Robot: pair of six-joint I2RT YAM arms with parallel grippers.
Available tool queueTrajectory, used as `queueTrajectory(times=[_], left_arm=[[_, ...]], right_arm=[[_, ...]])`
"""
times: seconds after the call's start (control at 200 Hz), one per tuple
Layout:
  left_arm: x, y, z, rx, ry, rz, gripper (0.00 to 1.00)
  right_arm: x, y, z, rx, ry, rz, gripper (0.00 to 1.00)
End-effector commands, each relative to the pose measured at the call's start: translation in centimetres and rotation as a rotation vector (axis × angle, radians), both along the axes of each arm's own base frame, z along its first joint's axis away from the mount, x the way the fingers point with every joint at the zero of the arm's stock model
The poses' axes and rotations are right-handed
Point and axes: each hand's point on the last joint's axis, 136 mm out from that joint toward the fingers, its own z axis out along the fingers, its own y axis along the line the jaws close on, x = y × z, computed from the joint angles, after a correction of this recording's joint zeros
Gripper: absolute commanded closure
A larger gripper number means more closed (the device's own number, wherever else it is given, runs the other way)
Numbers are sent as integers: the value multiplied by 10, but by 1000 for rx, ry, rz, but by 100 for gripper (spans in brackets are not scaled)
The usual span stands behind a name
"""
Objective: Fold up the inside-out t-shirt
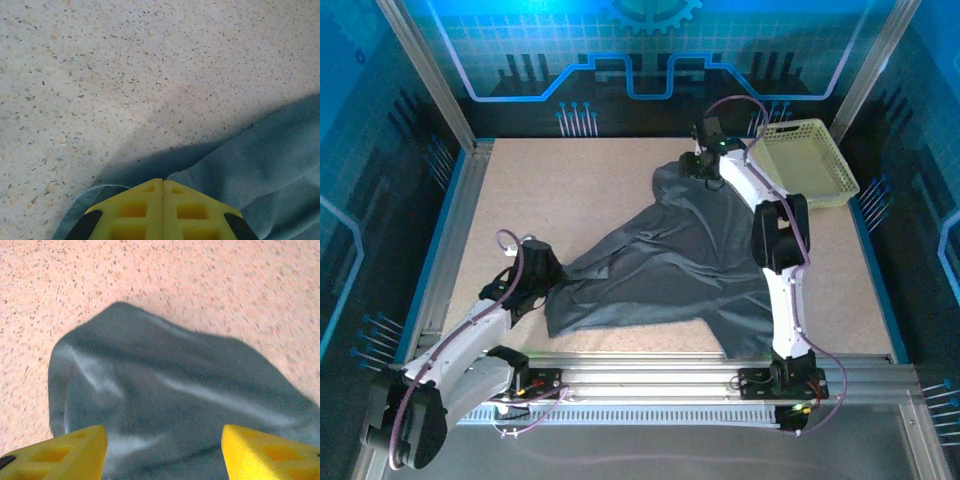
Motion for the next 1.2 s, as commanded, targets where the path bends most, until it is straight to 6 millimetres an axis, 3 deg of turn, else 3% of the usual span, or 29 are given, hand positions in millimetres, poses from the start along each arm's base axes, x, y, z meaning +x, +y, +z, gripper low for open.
queueTrajectory(times=[0.0, 0.33, 0.655, 0.845, 0.91, 0.97, 1.07, 1.13, 1.195], left_arm=[[1, -4, -3, -10, 0, -38, 100], [2, -9, 0, -27, -7, -59, 100], [4, -6, 13, -16, -44, -52, 100], [2, -4, 18, -10, -55, -50, 100], [2, -3, 19, -6, -59, -47, 100], [2, -3, 20, -4, -60, -49, 100], [2, -4, 22, -5, -58, -51, 100], [3, -4, 23, -4, -60, -54, 100], [4, -3, 26, 1, -58, -54, 100]], right_arm=[[12, -9, -8, -109, 19, 76, 36], [54, -13, -35, -52, -7, 102, 36], [49, 8, -63, 38, 47, 157, 38], [43, 8, -73, 66, 91, 136, 48], [43, 8, -70, 68, 89, 135, 58], [44, 7, -64, 66, 78, 130, 74], [48, 5, -41, 56, 35, 125, 93], [51, 3, -20, 47, -4, 121, 100], [53, -1, 6, 31, -52, 113, 100]])
